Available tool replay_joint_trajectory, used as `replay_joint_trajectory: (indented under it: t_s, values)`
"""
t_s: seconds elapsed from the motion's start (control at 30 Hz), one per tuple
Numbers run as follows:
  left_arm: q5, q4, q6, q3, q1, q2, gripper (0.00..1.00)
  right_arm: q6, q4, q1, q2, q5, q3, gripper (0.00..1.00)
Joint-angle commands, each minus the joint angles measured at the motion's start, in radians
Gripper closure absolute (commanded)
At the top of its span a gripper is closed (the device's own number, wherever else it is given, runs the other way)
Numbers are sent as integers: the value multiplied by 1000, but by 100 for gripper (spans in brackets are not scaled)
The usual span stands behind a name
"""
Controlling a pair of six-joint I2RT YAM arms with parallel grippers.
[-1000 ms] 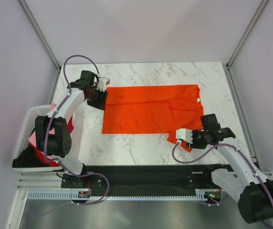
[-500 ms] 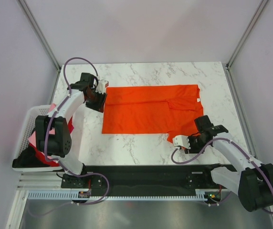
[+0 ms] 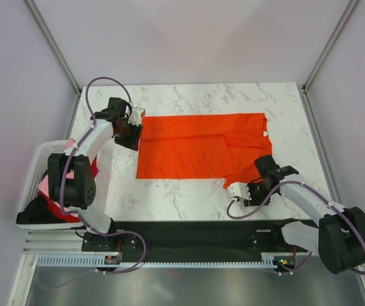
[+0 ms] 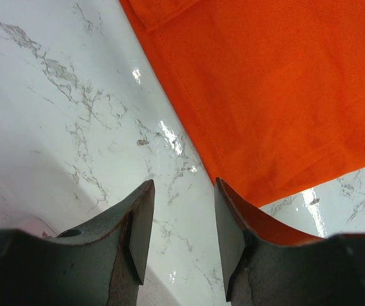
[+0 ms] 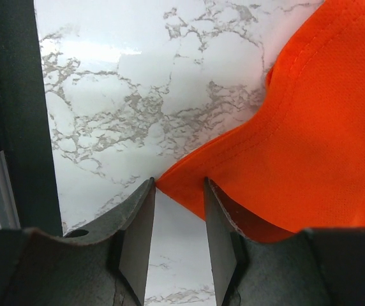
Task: Fold and stack the t-shirts
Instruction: Fold the tshirt
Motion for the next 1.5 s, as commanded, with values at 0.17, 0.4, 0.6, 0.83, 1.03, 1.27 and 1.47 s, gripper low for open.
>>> replay_joint_trajectory:
  t_s: [0.17,0.4,0.6,0.83,1.03,1.27,1.47]
  values:
    - [-4,20,-7,-24,7,3,50,20,3,51,35,3,-19,56]
    - [8,-1,-12,-82,13,-28,50,51,7,51,20,63,-16,87]
    - [94,-31,-10,-148,23,-20,48,146,12,52,-75,60,33,100]
    - [91,-31,-1,-130,23,81,52,233,27,51,-65,75,67,100]
    - [129,-64,17,-142,21,101,54,270,56,51,-45,87,85,100]
    - [144,-75,31,-174,9,118,54,293,84,52,-17,92,90,100]
    - [161,-80,22,-190,-30,131,57,301,96,51,-10,93,85,100]
